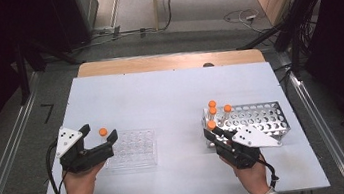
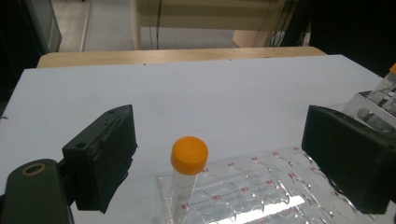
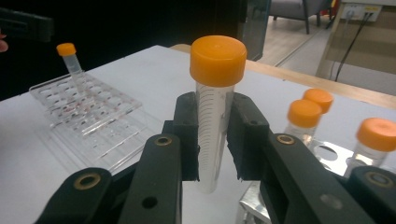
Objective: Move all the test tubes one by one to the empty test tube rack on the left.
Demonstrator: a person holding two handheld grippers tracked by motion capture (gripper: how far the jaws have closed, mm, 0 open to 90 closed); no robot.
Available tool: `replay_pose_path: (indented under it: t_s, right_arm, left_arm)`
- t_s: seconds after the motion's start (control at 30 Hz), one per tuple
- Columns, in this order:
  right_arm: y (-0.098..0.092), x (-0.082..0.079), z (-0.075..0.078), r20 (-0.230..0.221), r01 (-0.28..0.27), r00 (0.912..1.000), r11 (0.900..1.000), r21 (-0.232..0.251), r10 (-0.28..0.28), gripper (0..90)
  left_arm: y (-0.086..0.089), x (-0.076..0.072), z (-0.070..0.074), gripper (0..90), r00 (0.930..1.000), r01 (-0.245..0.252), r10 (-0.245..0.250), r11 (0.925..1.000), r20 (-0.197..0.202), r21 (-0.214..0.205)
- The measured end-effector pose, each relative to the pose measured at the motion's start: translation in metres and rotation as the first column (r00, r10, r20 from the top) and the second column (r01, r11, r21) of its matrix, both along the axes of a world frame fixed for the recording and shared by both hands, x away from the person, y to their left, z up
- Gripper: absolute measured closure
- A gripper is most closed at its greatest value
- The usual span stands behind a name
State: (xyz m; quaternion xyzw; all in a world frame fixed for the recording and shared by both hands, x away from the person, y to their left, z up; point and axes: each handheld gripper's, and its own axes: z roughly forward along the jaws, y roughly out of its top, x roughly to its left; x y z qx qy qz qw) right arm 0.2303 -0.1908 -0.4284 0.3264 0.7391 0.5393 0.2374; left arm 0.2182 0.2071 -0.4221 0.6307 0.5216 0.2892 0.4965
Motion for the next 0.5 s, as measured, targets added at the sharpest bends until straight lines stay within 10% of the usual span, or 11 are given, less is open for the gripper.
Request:
replay_pose_path:
  t_s: [0.5]
  right_arm:
    - [0.021,-0.001,-0.008,-0.030,-0.060,0.9978,0.9980,-0.022,0.059,72.2]
  left_arm:
    - [-0.037,-0.006,0.002,10.7,0.9937,0.111,-0.112,0.9935,0.010,0.022]
